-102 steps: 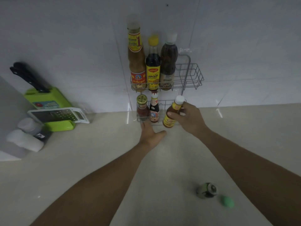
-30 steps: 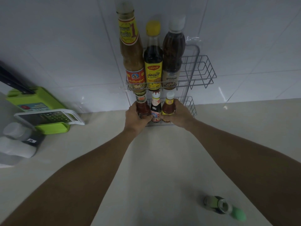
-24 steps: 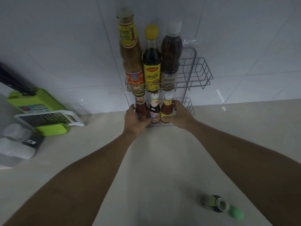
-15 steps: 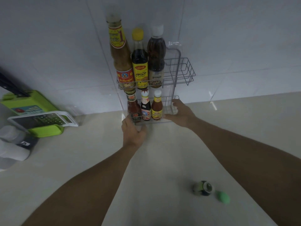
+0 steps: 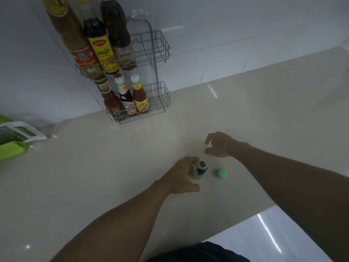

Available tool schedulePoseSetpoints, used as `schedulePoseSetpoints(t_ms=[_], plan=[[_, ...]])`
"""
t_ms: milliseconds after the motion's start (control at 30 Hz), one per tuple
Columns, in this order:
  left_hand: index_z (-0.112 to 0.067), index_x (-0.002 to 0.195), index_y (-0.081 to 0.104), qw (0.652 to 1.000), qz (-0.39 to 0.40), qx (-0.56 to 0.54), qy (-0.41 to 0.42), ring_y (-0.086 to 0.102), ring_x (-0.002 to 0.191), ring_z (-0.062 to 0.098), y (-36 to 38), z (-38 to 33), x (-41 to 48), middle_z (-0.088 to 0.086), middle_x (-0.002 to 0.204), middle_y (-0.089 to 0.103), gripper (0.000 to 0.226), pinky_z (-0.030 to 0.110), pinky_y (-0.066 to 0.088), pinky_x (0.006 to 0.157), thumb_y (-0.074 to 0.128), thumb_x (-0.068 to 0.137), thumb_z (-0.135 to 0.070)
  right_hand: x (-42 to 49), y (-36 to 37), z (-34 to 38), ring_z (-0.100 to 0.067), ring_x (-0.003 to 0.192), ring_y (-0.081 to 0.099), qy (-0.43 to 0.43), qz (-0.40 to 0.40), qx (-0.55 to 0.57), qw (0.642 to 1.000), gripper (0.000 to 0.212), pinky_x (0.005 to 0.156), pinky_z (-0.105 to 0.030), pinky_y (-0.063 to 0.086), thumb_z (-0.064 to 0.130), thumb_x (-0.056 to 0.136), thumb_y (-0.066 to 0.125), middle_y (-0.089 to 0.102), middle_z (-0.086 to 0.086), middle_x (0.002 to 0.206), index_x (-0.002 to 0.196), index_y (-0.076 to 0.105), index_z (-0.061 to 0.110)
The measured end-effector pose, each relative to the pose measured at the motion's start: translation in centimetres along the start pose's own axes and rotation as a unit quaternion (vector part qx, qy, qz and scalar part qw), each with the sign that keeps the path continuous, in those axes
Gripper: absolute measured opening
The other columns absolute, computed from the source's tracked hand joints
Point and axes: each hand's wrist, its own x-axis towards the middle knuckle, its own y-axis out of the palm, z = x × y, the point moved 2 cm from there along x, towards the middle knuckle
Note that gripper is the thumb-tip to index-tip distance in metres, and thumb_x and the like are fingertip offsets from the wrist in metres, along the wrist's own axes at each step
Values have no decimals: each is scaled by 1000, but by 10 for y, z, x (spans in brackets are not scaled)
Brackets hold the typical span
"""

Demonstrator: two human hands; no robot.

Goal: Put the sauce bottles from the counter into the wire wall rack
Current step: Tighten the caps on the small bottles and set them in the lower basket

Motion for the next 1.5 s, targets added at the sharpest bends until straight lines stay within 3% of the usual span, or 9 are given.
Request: schedulePoseSetpoints(t_ms=[133,267,400,533,667,800,1033,1300,1500], plan=[[-20,127,58,996,-84,-9,24,57,117,22,24,-10,2,4,128,61,61,36,46,103,84,74,-33,-27,38,-22,-22,69,65,56,67,6,996,37,43,-30,56,45,77,76,59,-9,92,89,65,12],[-10,115,62,990,-132,-3,44,60,105,31,31,-18,2,12,113,65,36,39,48,93,75,82,-21,-36,68,-34,-31,113,56,26,44,-10,999,40,88,-28,49,29,76,82,57,-15,119,111,68,14],[-17,116,57,991,-129,-25,-10,59,103,26,28,-19,-1,6,113,62,36,25,39,80,71,84,-21,-32,61,-29,-31,110,62,30,16,86,996,28,88,-28,47,16,83,75,66,-14,121,110,71,13],[-19,101,54,984,-144,-58,-84,62,98,35,7,-19,-3,11,102,60,31,31,40,71,70,76,-26,-24,29,1,-28,87,69,40,23,477,878,12,74,-31,61,-4,82,73,67,-27,109,92,72,3],[-21,87,53,965,-221,-78,-119,63,91,30,-26,-19,-11,11,100,61,30,34,46,71,67,63,-34,-15,-9,38,-25,91,74,-25,76,611,788,12,74,-28,60,-4,82,75,71,-18,101,94,75,-1],[-17,86,56,952,-260,-95,-129,61,82,22,-54,-17,-20,8,94,61,33,35,46,66,66,60,-34,-10,-33,77,-25,94,74,-110,131,495,852,26,77,-29,59,0,77,81,76,-17,99,102,73,-1],[-26,81,53,937,-304,-113,-129,59,79,17,-95,-14,-32,6,94,61,27,30,42,61,66,59,-34,-4,-65,137,-18,76,74,-230,71,274,931,28,74,-28,61,8,76,84,73,-13,91,103,77,7],[-20,94,60,920,-341,-123,-148,63,86,21,-122,-11,-34,4,95,63,35,38,52,71,67,61,-32,3,-83,174,-9,73,73,-308,-1,95,947,32,63,-14,54,24,79,83,74,8,88,110,76,20],[-22,90,61,924,-324,-153,-137,62,76,16,-132,-8,-36,1,87,67,28,33,49,64,68,64,-26,12,-89,191,-15,78,75,-304,43,106,946,30,74,-26,60,22,79,83,75,0,95,108,76,18]])
